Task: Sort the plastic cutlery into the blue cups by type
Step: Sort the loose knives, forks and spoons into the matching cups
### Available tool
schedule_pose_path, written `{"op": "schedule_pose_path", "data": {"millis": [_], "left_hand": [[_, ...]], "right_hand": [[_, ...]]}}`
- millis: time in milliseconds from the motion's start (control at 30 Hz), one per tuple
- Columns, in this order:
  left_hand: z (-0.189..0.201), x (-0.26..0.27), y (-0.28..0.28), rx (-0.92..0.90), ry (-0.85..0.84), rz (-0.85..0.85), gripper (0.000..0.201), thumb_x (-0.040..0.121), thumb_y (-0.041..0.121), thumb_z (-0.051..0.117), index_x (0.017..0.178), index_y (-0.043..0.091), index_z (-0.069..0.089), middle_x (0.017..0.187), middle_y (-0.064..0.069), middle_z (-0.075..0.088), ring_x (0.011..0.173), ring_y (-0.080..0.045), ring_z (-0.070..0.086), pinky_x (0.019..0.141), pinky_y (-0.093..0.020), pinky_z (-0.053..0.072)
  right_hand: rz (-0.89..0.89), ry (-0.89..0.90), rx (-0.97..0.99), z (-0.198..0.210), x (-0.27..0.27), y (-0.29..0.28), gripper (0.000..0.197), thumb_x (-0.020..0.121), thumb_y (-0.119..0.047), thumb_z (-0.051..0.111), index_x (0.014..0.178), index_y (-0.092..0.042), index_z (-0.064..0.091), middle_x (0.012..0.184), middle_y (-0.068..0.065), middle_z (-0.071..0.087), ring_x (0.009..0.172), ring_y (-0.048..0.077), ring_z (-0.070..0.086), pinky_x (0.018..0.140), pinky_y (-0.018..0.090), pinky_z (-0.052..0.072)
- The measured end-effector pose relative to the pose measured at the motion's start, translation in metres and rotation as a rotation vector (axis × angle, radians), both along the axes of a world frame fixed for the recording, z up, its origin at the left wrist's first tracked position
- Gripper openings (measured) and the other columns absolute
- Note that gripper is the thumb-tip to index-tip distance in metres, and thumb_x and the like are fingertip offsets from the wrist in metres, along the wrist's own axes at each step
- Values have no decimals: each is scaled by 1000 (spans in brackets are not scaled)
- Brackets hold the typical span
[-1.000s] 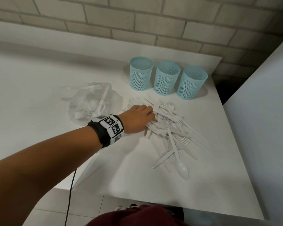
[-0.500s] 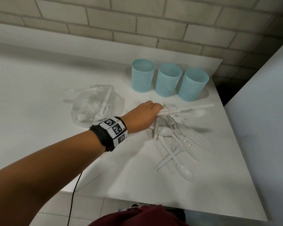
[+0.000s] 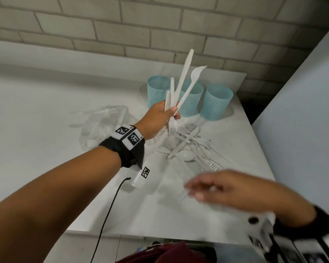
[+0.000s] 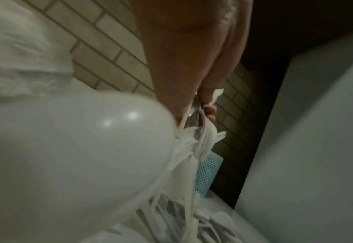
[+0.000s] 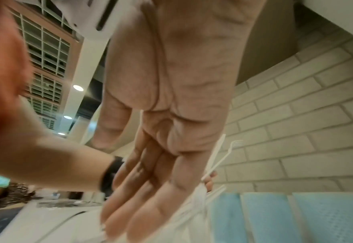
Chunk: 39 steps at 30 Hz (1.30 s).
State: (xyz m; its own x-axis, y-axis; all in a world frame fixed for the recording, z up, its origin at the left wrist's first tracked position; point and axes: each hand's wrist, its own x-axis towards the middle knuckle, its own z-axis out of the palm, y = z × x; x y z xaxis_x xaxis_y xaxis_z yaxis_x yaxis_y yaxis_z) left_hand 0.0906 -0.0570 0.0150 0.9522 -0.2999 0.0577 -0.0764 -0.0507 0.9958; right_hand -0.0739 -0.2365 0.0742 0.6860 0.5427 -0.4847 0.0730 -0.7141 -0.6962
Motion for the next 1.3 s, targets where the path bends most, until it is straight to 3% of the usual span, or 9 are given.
{"op": "schedule_pose_path", "data": {"millis": [133,267,400,533,800,900,1100,1200,1300], "left_hand": [[3,10,-1,-179,101,-9,14,98,8,44,92,10,57,80,-4,58,74,-13,58,77,-23,48],[9,17,-3,-337,185,-32,16,97,7,44,108,4,56,84,-6,58,74,-14,58,75,-24,53],[9,20,-7,-369,232,-39,19,97,4,44,112,2,55,78,-5,58,65,-10,59,68,-20,53],[0,23,-11,-321,254,-68,17,96,3,44,108,3,57,71,-4,59,64,-11,58,73,-23,52],[-10,21,-19,-348,304,-37,15,95,4,47,95,6,61,74,-5,64,71,-16,60,77,-27,52],[-9,19,-19,-373,319,-42,15,96,6,47,95,8,62,76,-4,65,74,-15,60,74,-24,53],[-10,22,-17,-389,360,19,27,97,5,44,122,-1,52,86,-7,59,69,-11,58,63,-18,54],[-12,26,-16,-380,385,52,33,98,6,43,130,1,46,87,-6,59,71,-13,53,71,-21,51],[-15,29,-16,-381,405,66,33,98,6,42,131,4,46,87,-5,59,71,-13,51,74,-23,48]], "right_hand": [[-426,-167,293,1,81,14,24,91,-32,57,114,-37,55,116,0,63,108,21,60,96,46,49],[-826,-115,613,-5,148,29,39,96,-37,47,129,-15,48,112,-1,56,110,16,52,94,32,45],[-866,74,851,-11,175,44,32,96,-45,43,98,-18,60,90,3,62,80,17,54,70,30,46],[-905,-11,832,-19,190,56,33,97,-45,42,91,-18,60,79,2,62,60,16,53,49,26,29],[-1000,31,982,-22,191,58,28,102,-29,36,88,-18,58,86,2,65,65,18,60,42,19,45],[-987,-8,910,-29,195,51,30,102,-28,37,87,-16,59,82,6,64,49,17,47,42,21,36],[-1241,-107,1007,-38,205,42,24,99,-12,44,122,-8,53,92,7,64,70,15,59,55,22,48],[-1267,-191,870,-39,208,40,21,99,-25,45,114,-17,57,70,-1,50,49,8,38,37,17,30],[-1213,-122,802,-41,211,41,35,97,-48,37,111,-24,57,67,-4,43,48,7,29,38,17,25]]}}
